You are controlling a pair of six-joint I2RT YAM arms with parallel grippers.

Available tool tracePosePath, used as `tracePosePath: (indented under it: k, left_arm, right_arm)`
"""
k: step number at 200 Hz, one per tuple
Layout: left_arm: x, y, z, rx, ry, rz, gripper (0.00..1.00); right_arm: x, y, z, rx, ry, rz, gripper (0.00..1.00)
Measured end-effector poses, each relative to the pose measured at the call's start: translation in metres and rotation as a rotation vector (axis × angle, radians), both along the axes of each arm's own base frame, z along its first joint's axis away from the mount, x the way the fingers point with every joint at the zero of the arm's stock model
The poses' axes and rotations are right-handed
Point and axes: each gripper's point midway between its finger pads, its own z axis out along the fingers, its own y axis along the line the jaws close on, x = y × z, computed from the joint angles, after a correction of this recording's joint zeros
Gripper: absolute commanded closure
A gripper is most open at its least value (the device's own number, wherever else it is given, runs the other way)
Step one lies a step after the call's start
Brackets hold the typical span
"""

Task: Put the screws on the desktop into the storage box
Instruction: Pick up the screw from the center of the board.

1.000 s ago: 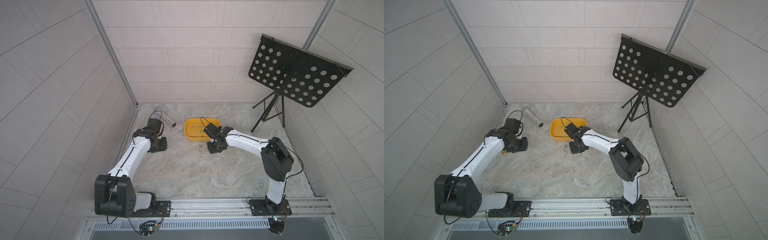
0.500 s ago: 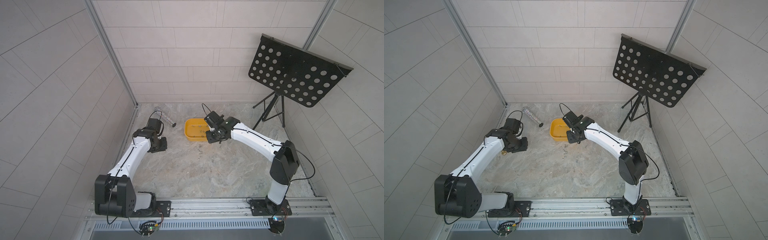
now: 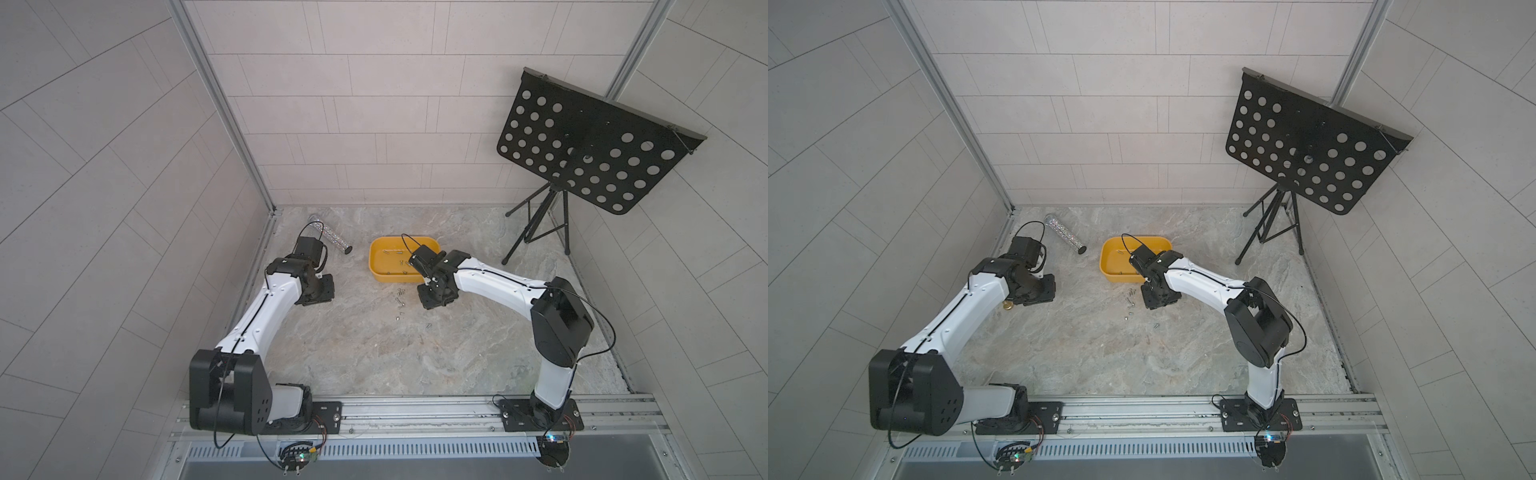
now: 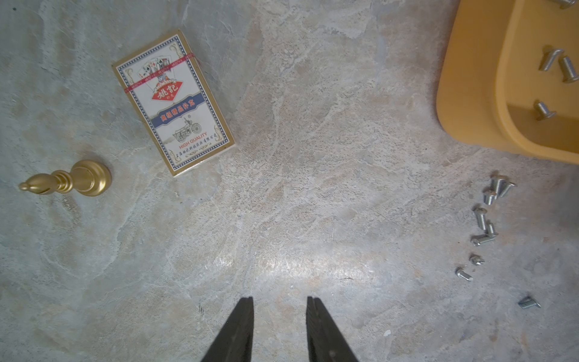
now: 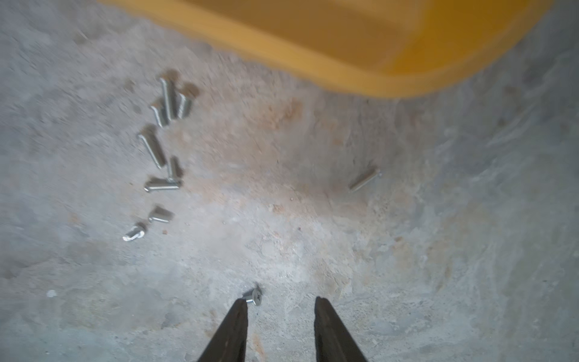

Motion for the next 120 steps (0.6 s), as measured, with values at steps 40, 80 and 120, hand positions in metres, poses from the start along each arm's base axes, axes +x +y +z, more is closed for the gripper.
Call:
tracePosePath:
  k: [40, 80, 120]
  left_arm:
    - [0.0, 0.0, 0.0, 0.0, 0.0, 0.0, 0.65]
    - [0.0, -0.001, 0.0, -0.003, 0.001, -0.002, 0.65]
    - [0.0, -0.002, 0.0, -0.009, 0.001, -0.004, 0.65]
  right_arm:
    - [-0.01, -0.007, -0.013, 0.002, 0.016, -0.059, 0.58]
    - [-0.024, -0.005, -0.032, 0.021, 0.048, -0.108, 0.57]
    - [-0.039, 0.008, -0.039, 0.044, 0.064, -0.111, 0.57]
